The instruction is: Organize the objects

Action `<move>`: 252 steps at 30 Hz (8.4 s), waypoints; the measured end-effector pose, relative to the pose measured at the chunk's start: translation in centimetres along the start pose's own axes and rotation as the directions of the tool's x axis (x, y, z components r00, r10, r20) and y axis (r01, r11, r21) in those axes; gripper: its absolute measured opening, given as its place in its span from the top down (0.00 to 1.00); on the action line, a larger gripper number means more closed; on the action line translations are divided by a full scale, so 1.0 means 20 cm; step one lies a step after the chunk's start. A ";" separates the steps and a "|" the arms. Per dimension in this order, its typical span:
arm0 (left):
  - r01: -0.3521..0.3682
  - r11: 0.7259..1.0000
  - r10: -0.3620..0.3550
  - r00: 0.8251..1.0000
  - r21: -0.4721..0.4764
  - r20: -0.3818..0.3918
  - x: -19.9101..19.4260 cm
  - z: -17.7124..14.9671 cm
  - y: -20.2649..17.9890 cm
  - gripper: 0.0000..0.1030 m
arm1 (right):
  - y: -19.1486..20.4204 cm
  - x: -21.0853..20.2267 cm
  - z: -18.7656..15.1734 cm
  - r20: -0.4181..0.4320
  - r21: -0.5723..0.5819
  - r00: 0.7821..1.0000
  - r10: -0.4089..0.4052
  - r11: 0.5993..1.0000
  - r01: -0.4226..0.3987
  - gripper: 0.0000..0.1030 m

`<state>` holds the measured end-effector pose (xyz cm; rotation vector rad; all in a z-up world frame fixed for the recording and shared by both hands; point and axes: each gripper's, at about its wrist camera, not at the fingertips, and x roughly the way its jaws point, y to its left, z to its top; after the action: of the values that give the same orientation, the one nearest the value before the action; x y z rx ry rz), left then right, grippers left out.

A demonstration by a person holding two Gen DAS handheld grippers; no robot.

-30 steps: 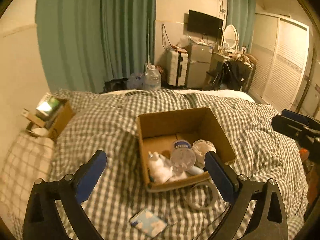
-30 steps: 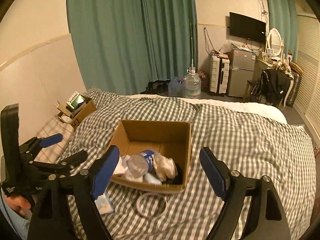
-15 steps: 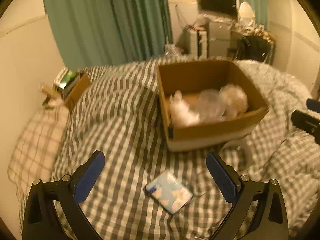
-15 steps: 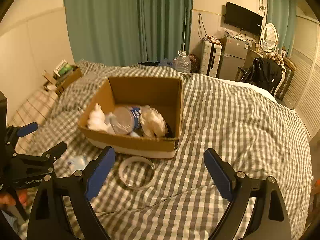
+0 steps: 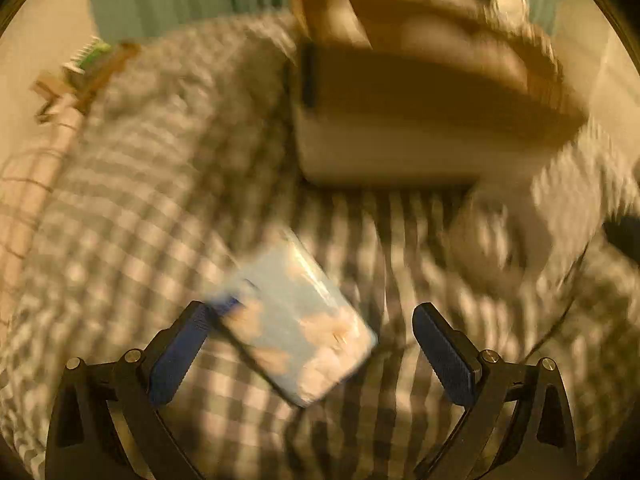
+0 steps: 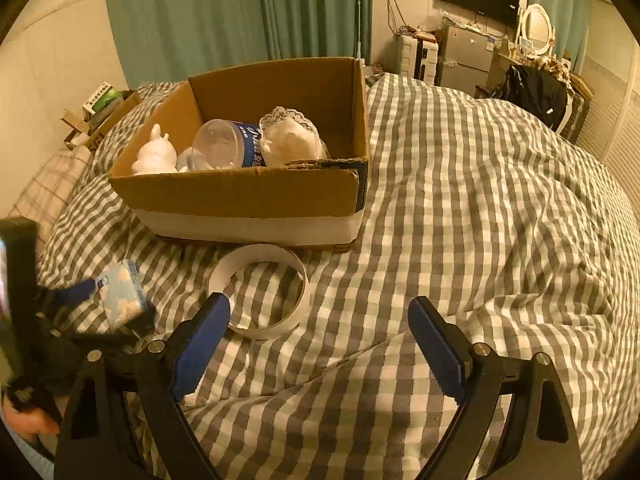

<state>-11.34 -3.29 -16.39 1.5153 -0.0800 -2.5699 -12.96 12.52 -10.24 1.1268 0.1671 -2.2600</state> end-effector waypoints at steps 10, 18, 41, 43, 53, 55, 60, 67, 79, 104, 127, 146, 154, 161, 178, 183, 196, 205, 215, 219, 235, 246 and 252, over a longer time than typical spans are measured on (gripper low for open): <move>0.064 0.998 -0.064 0.995 0.008 0.071 -0.15 -0.05 -0.02 0.35 | 0.02 -0.03 -0.01 0.031 -0.006 0.999 -0.021 1.000 0.021 0.12; -0.003 1.000 0.006 0.985 -0.020 0.171 -0.41 0.06 0.04 0.36 | 0.10 0.01 0.00 -0.038 -0.051 0.997 0.063 0.997 -0.065 0.12; -0.004 0.998 0.011 0.993 -0.062 0.118 -0.30 0.12 0.18 0.36 | 0.30 0.47 0.02 -0.267 -0.188 0.964 -0.006 0.981 -0.046 0.13; -0.004 0.999 0.009 0.994 -0.052 0.107 -0.29 0.11 0.17 0.36 | 0.27 0.43 0.01 -0.252 -0.172 0.968 -0.005 0.984 -0.040 0.22; 0.018 1.000 -0.017 0.994 -0.006 0.109 -0.38 0.07 0.11 0.36 | 0.25 0.07 -0.04 -0.127 -0.179 0.991 0.037 0.982 -0.059 0.23; 0.032 1.000 -0.031 0.993 0.001 0.117 -0.41 0.06 0.09 0.36 | 0.24 -0.01 -0.03 -0.105 -0.174 0.994 0.044 0.983 -0.062 0.23; 0.066 0.998 -0.067 0.991 0.015 0.114 -0.50 0.02 0.03 0.36 | 0.24 -0.20 -0.03 -0.065 -0.138 0.996 0.063 0.988 -0.072 0.23; 0.104 0.993 -0.112 0.981 0.057 0.160 -0.69 0.03 -0.05 0.36 | 0.20 -0.53 0.08 0.021 -0.113 0.998 0.066 0.992 -0.063 0.23; 0.079 0.989 -0.119 0.927 0.125 0.354 -1.09 0.55 -0.12 0.36 | 0.15 -0.90 0.65 0.237 -0.176 0.970 0.052 0.984 -0.009 0.23; 0.085 0.980 -0.127 0.963 0.178 0.239 -0.08 0.88 -0.09 0.33 | 0.11 0.22 0.89 0.149 -0.185 0.980 0.132 0.977 -0.103 0.22; 0.083 0.990 -0.126 0.884 0.115 0.451 -1.07 0.79 -0.12 0.00 | -0.02 -0.99 0.86 0.445 -0.060 0.895 0.033 0.998 -0.007 0.00; 0.057 0.998 -0.045 0.808 -0.002 0.587 -1.07 0.36 -0.14 0.00 | -0.07 -0.79 0.30 0.493 0.032 0.860 -0.132 0.991 0.134 0.00; -0.003 0.999 0.030 0.854 -0.053 0.520 -0.80 0.26 -0.08 0.00 | -0.02 -0.58 0.23 0.442 0.005 0.891 -0.103 0.994 0.113 0.00; -0.013 0.998 0.043 0.840 -0.059 0.540 -0.82 0.22 -0.07 0.00 | -0.07 -0.63 0.22 0.459 0.036 0.883 -0.102 0.995 0.096 0.00; -0.013 0.998 0.040 0.848 -0.054 0.529 -0.81 0.22 -0.07 0.00 | -0.06 -0.59 0.23 0.437 0.037 0.893 -0.109 0.994 0.104 0.00; -0.008 0.998 0.037 0.849 -0.056 0.527 -0.81 0.22 -0.07 0.00 | -0.05 -0.58 0.23 0.435 0.036 0.894 -0.111 0.994 0.106 0.00; -0.003 0.999 0.023 0.857 -0.039 0.515 -0.79 0.22 -0.08 0.00 | -0.04 -0.56 0.22 0.425 0.014 0.899 -0.106 0.994 0.111 0.00; 0.006 0.999 0.012 0.857 -0.034 0.515 -0.79 0.22 -0.07 0.00 | -0.05 -0.55 0.22 0.424 0.017 0.900 -0.105 0.994 0.108 0.00; -0.026 0.999 0.036 0.848 -0.027 0.528 -0.80 0.22 -0.09 0.00 | -0.05 -0.54 0.21 0.418 0.018 0.902 -0.108 0.994 0.110 0.00; -0.028 0.999 0.041 0.849 -0.032 0.527 -0.80 0.22 -0.09 0.00 | -0.05 -0.54 0.21 0.413 0.018 0.904 -0.113 0.993 0.116 0.00; -0.049 0.998 0.058 0.843 -0.031 0.534 -0.80 0.21 -0.10 0.00 | -0.04 -0.53 0.21 0.407 0.016 0.906 -0.118 0.992 0.122 0.00; -0.050 0.998 0.060 0.844 -0.032 0.533 -0.80 0.21 -0.10 0.00 | -0.04 -0.53 0.21 0.406 0.015 0.906 -0.117 0.992 0.121 0.00; -0.051 0.998 0.060 0.844 -0.031 0.533 -0.80 0.21 -0.10 0.00 | -0.04 -0.52 0.21 0.405 0.015 0.907 -0.117 0.992 0.122 0.00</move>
<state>-7.58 1.17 -0.88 0.7292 -0.1632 -2.8515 -11.46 16.43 0.25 0.6321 0.0805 -2.5437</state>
